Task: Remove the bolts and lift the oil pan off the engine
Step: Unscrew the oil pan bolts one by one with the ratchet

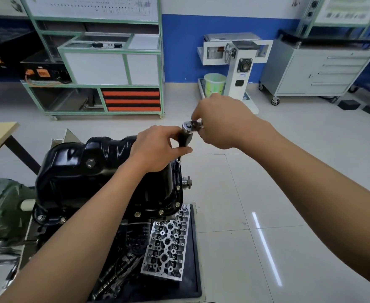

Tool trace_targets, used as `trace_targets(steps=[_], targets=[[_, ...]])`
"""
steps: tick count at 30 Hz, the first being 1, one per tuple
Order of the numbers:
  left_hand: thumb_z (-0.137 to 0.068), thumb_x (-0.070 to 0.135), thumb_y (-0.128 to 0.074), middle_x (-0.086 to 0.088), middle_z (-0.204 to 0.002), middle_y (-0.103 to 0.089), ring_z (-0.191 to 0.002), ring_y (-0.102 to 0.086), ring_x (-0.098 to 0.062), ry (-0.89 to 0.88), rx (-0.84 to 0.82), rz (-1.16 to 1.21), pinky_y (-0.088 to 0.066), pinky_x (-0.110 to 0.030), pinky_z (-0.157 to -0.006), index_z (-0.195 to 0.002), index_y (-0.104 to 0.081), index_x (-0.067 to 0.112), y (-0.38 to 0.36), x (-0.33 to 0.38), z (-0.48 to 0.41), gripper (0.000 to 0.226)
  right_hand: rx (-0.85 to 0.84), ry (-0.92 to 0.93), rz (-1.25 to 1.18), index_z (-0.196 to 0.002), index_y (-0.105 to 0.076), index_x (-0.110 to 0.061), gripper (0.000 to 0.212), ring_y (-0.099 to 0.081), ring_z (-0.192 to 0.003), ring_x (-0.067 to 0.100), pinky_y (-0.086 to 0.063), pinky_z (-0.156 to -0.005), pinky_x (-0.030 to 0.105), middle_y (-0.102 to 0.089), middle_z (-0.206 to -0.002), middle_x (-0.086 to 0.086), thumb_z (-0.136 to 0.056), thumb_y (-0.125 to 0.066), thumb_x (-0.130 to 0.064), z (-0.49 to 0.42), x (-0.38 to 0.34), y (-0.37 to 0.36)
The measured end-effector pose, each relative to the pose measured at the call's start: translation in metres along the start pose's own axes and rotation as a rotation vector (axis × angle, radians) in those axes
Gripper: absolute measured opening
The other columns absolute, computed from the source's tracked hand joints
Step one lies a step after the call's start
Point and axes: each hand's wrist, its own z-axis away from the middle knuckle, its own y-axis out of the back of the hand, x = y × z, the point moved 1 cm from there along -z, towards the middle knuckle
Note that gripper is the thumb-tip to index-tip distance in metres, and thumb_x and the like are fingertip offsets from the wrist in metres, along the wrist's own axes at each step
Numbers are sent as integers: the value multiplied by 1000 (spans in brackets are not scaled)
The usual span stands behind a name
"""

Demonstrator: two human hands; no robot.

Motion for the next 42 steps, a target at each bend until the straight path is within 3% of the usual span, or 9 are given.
trace_targets(steps=[3, 7, 10, 17, 21, 24, 31, 38, 42], targets=[[-74, 61, -79, 48, -77, -58, -69, -57, 11, 10, 64, -13, -38, -26, -64, -78, -59, 54, -2, 2, 0, 21, -79, -60, -120, -114, -65, -14, 35, -61, -89, 29, -48, -68, 36, -64, -98, 6, -85, -68, -32, 9, -2, 0], [-67, 66, -70, 44, -77, -56, -69, -58, -2, 19, 120, -37, -38, -27, -57, -79, -60, 45, -6, 1, -2, 26, -157, -85, -378, -82, -63, -12, 31, -56, -61, 23, -45, -53, 32, -56, -67, 2, -82, -73, -41, 17, -15, -8], [-60, 73, -60, 33, -77, -61, -70, -59, -6, 17, 143, -47, -44, -29, -58, -87, -60, 38, -9, -3, -4, 44, -167, -90, -410, -95, -70, -14, 25, -67, -73, 26, -58, -68, 38, -67, -79, 4, -81, -74, -34, 15, -15, -8], [-68, 68, -79, 18, -65, -65, -71, -59, 1, -33, 22, -104, -37, -26, -63, -87, -60, 53, -4, -7, -2, 30, -22, 71, 42, -108, -73, -33, 34, -48, -77, 29, -33, -60, 31, -37, -71, -5, -87, -63, -8, 8, -11, 5], [-76, 57, -81, 33, -69, -65, -71, -58, 10, -50, -129, -52, -42, -26, -69, -77, -59, 65, 3, -9, -2, 24, -70, 208, -43, -104, -74, -30, 47, -59, -107, 31, -47, -70, 35, -65, -116, 1, -80, -53, 4, 0, -13, 0], [-80, 50, -81, 29, -71, -68, -68, -61, 5, -23, -142, 5, -45, -30, -71, -88, -70, 51, 5, -12, -3, 14, -46, 259, -111, -110, -75, -28, 47, -52, -127, 23, -48, -87, 34, -56, -143, -3, -81, -55, 4, -2, -13, -2], [-81, 49, -79, 50, -74, -56, -69, -58, 11, -12, 36, 3, -37, -26, -67, -85, -65, 44, -3, -6, -1, 15, -62, -35, -40, -86, -57, -21, 5, -55, -78, 29, -30, -53, 30, -45, -78, -1, -88, -60, -18, 3, -6, -1], [-73, 46, -78, 47, -73, -56, -70, -53, 16, -3, 141, 6, -31, -23, -57, -70, -54, 56, -5, 0, 0, 25, -137, -121, -349, -69, -51, -16, 35, -46, -53, 19, -31, -48, 29, -48, -64, 2, -84, -67, -42, 14, -13, -6], [-66, 60, -84, 42, -75, -60, -68, -59, 8, 28, 138, 12, -40, -26, -60, -76, -58, 45, -7, -3, -3, 32, -113, -96, -269, -96, -72, -16, 18, -56, -65, 23, -40, -50, 28, -60, -75, 3, -83, -69, -28, 11, -8, -1]])
